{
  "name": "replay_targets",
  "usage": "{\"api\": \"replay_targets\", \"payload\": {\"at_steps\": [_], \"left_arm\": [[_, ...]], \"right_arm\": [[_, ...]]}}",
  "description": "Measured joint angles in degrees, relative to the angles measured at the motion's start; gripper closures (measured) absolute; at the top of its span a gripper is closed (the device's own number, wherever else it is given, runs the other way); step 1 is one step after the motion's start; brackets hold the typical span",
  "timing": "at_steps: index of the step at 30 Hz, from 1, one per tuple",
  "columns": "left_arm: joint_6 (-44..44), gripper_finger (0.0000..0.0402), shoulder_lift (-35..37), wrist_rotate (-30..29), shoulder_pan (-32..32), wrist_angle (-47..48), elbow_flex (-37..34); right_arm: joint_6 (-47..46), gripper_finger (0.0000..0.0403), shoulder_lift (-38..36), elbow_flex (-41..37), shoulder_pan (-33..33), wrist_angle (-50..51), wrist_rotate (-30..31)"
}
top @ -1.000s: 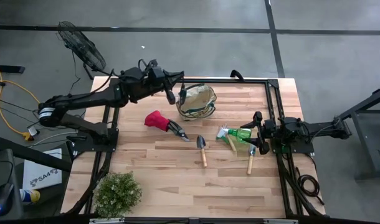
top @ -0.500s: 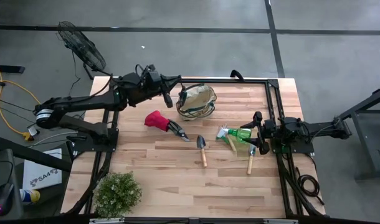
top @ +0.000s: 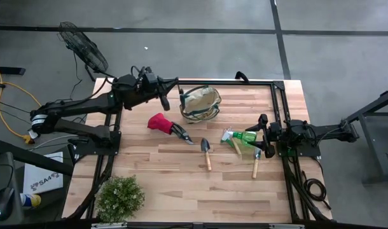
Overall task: Pick & Place Garden tools in Gardening bag
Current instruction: Put the left green shear scissors into the gardening bag
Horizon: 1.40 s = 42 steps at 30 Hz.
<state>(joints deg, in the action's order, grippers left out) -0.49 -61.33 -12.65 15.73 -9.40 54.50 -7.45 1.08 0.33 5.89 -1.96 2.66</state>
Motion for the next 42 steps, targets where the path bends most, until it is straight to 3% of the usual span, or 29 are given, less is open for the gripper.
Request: {"api": "replay_targets", "payload": {"at_steps": [10,21,42], "left_arm": [[-0.06,0.0401,1.93,-2.07,0.00,4.11,-0.04],[-2.75,0.0401,2.00,-2.02,0.00,-4.25,-4.88],[-5.97,0.0401,-2.71,1.12,0.00,-7.30,-5.13]], "right_arm": [[-0.01,0.0131,0.00,0.00,0.00,0.00,-0.02],[-0.01,0.0131,0.00,0.00,0.00,0.00,-0.02],[-0.01,0.0131,0.00,0.01,-0.02,0.00,-0.04]]}}
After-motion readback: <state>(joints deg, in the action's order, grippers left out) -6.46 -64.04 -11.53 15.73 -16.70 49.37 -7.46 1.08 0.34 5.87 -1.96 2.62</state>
